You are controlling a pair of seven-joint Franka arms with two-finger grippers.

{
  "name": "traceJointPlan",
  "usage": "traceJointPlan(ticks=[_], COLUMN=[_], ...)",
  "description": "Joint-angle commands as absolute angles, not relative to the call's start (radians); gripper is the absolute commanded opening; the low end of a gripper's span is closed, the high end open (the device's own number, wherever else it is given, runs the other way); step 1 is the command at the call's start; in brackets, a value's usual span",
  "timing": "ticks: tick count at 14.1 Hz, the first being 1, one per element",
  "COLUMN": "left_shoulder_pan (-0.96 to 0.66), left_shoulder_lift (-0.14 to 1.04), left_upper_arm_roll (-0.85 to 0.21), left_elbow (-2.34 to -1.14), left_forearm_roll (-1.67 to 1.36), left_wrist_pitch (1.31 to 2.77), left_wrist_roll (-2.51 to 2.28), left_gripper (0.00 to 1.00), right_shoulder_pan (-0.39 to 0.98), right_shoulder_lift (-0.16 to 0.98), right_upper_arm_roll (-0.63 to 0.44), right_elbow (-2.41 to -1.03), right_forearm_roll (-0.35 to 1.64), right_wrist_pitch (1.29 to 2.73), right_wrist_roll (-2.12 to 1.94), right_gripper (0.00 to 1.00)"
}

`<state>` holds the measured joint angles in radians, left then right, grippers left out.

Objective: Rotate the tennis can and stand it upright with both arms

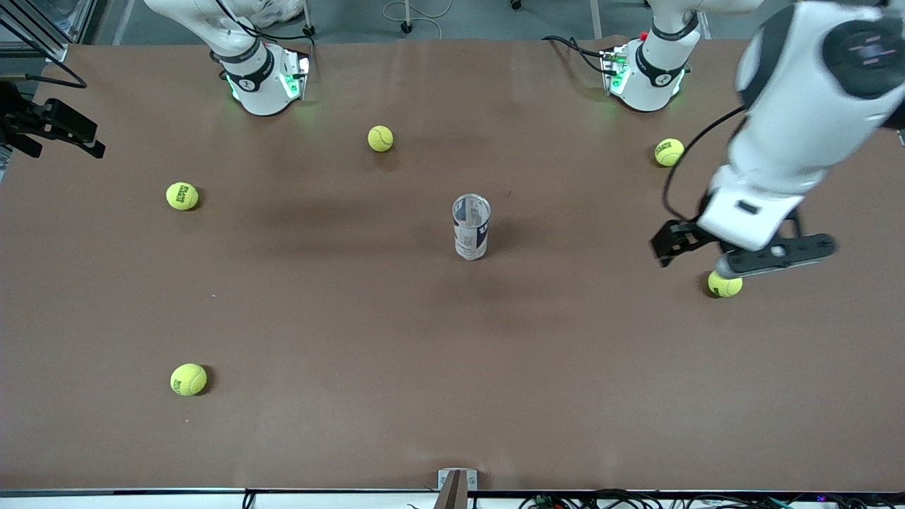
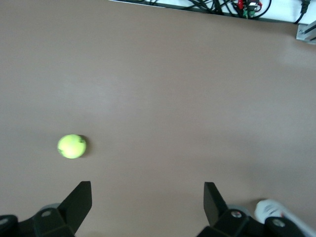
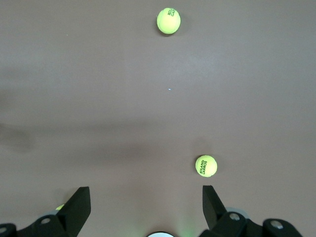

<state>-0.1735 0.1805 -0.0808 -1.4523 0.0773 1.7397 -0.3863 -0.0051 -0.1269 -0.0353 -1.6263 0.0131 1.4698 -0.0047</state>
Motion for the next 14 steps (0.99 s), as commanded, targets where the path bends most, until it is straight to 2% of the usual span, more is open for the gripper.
traceJointPlan(ticks=[1, 7, 14], left_shoulder_pan=[-0.088, 0.028, 0.034], left_shoulder_lift=[0.101, 0.064, 0.066], left_upper_arm_roll=[-0.092, -0.087, -0.083], left_elbow=[-1.496, -1.482, -1.451], left_forearm_roll=[0.028, -0.002, 0.011], left_wrist_pitch=[1.678, 1.637, 1.536], left_wrist_roll=[-0.215, 0.007, 0.015], left_gripper=[1.00, 1.00, 1.00], right_shoulder_pan=[-0.008, -0.008, -0.011], right_shoulder_lift=[-0.127, -0.127, -0.127], right_upper_arm_roll=[-0.034, -0.034, -0.034], right_elbow=[-1.621, -1.621, -1.621], right_forearm_roll=[0.021, 0.029, 0.028], right_wrist_pitch=[1.462, 1.460, 1.456], right_wrist_roll=[0.008, 0.005, 0.002], right_gripper=[1.00, 1.00, 1.00])
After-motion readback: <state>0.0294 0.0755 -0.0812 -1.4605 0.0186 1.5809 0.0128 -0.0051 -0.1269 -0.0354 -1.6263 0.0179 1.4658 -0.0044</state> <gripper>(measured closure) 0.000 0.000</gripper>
